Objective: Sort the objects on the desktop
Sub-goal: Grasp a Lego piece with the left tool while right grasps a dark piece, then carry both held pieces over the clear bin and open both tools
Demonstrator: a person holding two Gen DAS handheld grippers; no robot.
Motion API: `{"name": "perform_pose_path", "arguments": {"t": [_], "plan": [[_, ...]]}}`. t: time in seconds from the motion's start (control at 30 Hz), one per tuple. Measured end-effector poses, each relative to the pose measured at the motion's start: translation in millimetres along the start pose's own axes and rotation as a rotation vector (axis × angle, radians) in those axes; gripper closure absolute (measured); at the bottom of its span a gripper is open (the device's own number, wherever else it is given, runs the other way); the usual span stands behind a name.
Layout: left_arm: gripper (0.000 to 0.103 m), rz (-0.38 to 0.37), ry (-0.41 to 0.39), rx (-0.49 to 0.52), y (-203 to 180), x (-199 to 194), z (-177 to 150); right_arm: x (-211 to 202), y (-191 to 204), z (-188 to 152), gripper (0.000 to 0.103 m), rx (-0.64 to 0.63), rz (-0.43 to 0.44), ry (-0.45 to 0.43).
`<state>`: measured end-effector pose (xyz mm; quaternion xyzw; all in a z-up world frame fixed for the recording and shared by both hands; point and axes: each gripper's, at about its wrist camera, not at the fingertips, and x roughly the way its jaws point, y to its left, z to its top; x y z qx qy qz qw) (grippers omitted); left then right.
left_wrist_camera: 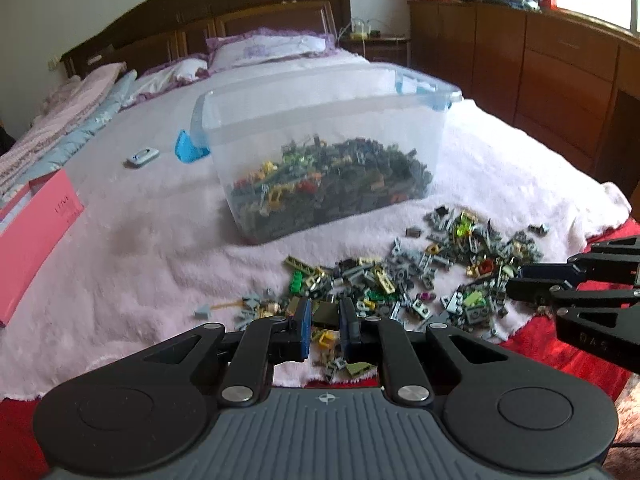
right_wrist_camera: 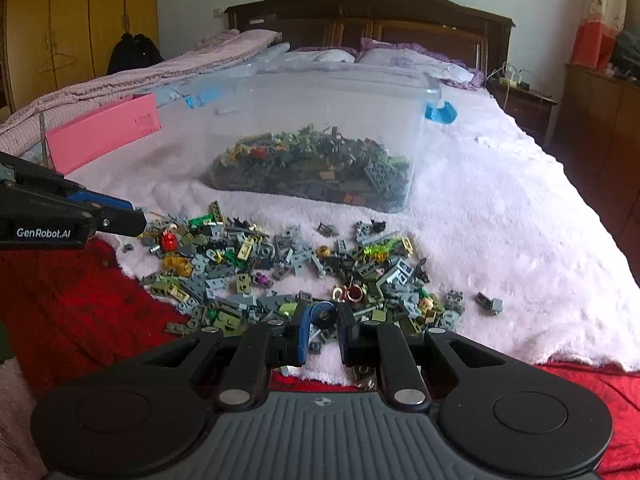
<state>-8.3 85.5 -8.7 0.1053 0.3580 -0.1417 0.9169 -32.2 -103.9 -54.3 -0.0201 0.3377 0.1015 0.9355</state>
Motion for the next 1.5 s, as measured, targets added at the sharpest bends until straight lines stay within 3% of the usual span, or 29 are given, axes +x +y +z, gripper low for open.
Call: {"name": "perform_pose_path", "arguments": {"t": [1.03,1.5], "plan": [[0.087,0.002,-0.061,-0.167,30,5,57,-5,-6,69,0.087,0.079,0.078,-0.086],[0.087,-0.009,-0.121,-0.178,37,22,101,9,-10,113,0.087,0.133,0.09,-0.15]]}}
